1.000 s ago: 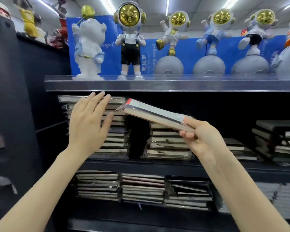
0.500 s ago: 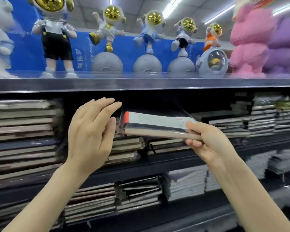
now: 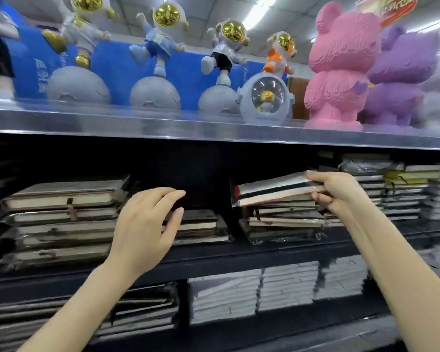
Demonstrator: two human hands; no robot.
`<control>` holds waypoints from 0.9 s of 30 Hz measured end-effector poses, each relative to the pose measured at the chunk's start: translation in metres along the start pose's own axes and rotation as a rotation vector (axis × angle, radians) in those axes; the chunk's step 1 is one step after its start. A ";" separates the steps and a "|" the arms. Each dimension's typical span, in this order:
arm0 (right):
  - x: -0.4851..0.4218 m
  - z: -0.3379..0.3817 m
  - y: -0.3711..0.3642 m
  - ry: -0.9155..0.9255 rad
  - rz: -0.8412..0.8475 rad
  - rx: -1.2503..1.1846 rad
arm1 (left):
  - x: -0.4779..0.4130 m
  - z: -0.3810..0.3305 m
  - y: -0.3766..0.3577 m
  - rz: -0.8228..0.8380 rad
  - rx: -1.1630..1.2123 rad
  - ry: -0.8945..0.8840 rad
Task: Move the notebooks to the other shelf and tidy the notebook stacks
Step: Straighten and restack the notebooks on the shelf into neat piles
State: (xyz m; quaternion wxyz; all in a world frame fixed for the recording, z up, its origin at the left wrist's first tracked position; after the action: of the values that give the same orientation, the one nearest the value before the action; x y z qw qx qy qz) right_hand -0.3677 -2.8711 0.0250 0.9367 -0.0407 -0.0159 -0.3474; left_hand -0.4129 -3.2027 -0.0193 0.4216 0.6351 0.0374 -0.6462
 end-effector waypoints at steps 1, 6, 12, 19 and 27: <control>-0.014 0.001 0.006 -0.007 -0.026 0.049 | 0.000 -0.002 -0.009 0.029 0.007 0.040; -0.036 0.009 0.022 0.223 -0.460 0.862 | 0.012 0.004 -0.046 0.213 0.003 0.295; 0.070 -0.003 -0.033 1.025 -0.386 0.567 | 0.027 0.027 -0.077 0.497 0.044 0.505; 0.040 -0.081 -0.181 0.557 0.468 0.986 | 0.037 0.027 -0.079 0.506 0.116 0.485; 0.032 -0.114 -0.164 0.737 0.378 1.111 | 0.049 0.021 -0.072 0.517 0.129 0.484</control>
State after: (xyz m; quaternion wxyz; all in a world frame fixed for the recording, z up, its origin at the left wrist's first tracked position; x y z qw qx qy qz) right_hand -0.4502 -3.0254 -0.0764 0.8074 0.5637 0.1350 -0.1099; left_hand -0.4646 -3.1927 -0.0919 0.5091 0.7835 -0.0663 -0.3500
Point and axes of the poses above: each hand's wrist, its own x-axis away from the middle knuckle, its own y-axis out of the back of the hand, z = x × y, the point moved 4 cm from there along -x, towards the middle knuckle, and after that the axes turned 14 degrees about -y, right-handed, at the moved point
